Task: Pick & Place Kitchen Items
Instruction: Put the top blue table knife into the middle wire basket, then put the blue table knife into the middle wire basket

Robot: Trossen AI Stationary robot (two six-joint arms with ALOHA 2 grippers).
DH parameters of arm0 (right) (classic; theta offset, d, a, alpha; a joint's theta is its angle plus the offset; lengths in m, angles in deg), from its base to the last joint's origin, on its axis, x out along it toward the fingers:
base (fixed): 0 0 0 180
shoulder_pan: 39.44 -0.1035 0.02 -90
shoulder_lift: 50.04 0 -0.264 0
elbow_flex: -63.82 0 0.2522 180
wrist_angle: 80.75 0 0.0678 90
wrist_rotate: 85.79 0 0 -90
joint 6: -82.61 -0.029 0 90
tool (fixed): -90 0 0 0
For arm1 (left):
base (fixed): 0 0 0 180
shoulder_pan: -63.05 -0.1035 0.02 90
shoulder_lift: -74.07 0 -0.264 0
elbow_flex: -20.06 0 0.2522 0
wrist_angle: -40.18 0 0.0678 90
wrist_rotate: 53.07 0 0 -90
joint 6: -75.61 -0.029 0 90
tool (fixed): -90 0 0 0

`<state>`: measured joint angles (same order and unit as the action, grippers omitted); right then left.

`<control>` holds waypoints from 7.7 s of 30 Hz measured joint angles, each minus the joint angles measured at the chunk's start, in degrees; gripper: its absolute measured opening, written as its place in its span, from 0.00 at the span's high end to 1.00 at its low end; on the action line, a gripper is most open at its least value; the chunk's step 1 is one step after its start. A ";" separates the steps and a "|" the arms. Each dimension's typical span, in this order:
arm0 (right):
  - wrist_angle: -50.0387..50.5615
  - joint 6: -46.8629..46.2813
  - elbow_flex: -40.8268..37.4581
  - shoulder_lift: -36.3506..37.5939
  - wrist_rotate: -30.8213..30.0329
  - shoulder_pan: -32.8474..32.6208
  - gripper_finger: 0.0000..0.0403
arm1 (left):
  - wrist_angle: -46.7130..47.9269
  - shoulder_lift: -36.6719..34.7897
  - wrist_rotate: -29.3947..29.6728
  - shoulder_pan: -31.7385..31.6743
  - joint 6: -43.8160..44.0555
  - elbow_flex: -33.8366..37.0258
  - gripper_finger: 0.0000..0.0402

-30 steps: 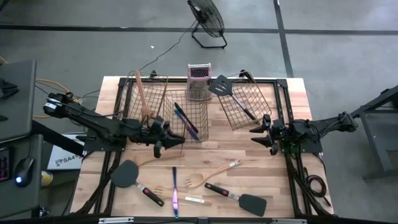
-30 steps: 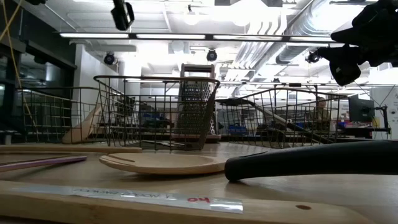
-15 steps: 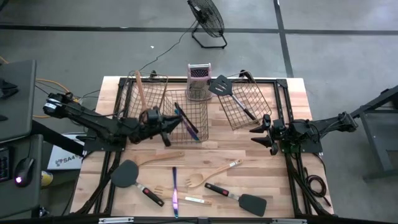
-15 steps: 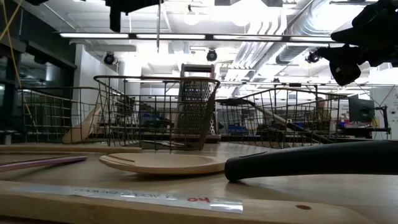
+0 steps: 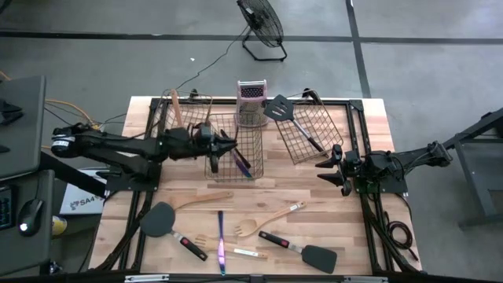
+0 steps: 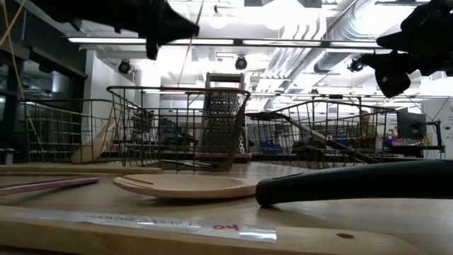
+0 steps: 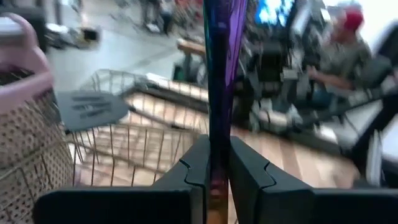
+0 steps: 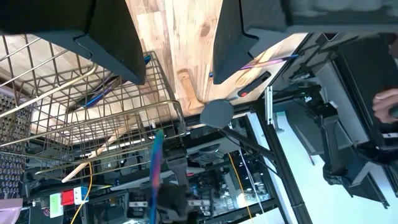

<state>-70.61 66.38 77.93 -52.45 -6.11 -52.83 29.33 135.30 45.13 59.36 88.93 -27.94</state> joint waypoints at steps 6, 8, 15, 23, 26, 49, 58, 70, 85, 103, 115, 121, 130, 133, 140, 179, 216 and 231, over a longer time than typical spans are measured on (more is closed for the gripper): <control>0.00 0.00 0.01 0.00 0.00 0.00 0.55 | 5.75 0.00 -13.70 -8.02 -6.97 -0.10 0.92; 0.00 -0.01 0.01 0.00 0.00 0.00 0.55 | 9.17 0.01 -16.76 -10.21 -9.26 -1.46 0.92; 0.00 0.01 0.01 0.00 0.00 0.00 0.55 | 26.45 1.67 -21.18 -15.28 -27.38 -11.74 0.92; 0.00 -0.01 -0.01 0.00 0.00 0.00 0.55 | 40.71 7.81 -21.85 -17.31 -45.71 -21.42 0.92; 0.01 0.01 -0.01 0.00 0.00 0.00 0.55 | 42.96 9.93 -21.98 -17.31 -50.99 -22.87 0.92; 0.00 -0.01 0.01 0.00 0.00 0.00 0.55 | 47.88 22.02 -13.53 -16.79 -79.65 -23.06 0.92; 0.00 -0.01 0.00 0.00 0.00 0.00 0.55 | 48.17 24.41 -13.12 -15.36 -79.61 -23.06 0.92; 0.00 -0.01 -0.01 0.00 0.00 0.00 0.55 | 48.23 26.27 -12.02 -10.83 -79.05 -23.02 0.92; 0.00 -0.01 -0.01 0.00 0.00 0.00 0.55 | 48.17 29.74 -12.62 -10.88 -77.11 -23.26 0.92; 0.01 -0.01 0.01 0.00 0.00 0.00 0.55 | 48.66 29.99 -12.77 -10.93 -75.95 -23.12 0.87; 0.00 -0.01 0.01 0.00 0.00 0.00 0.55 | 48.80 30.05 -12.70 -10.92 -75.84 -23.04 0.84; 0.00 0.00 0.00 0.00 0.02 0.00 0.55 | 48.79 30.05 -12.58 -10.91 -75.86 -23.04 0.84; 0.01 -0.01 0.01 0.00 0.01 0.00 0.55 | 49.53 30.12 -11.60 -10.93 -75.89 -22.93 0.84; 0.02 0.01 0.01 0.00 0.02 0.00 0.55 | 50.73 30.44 -10.15 -10.92 -75.90 -22.79 0.84; 0.00 0.01 -0.01 0.00 0.00 0.00 0.55 | 51.68 29.14 -6.54 -10.90 -72.78 -22.84 0.84; 0.01 0.00 0.01 0.00 0.02 0.00 0.55 | 87.94 27.34 -5.03 -10.91 -28.59 -57.12 0.84; 0.02 -0.01 0.01 0.00 0.00 0.00 0.55 | 96.66 25.40 2.21 28.55 37.77 -57.94 0.84; 0.02 -0.01 0.01 0.00 0.02 0.00 0.55 | 93.23 27.72 6.22 36.58 53.20 -57.90 0.84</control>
<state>-70.59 66.38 77.94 -52.45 -6.09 -52.83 122.56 163.02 51.35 95.94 142.13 -85.84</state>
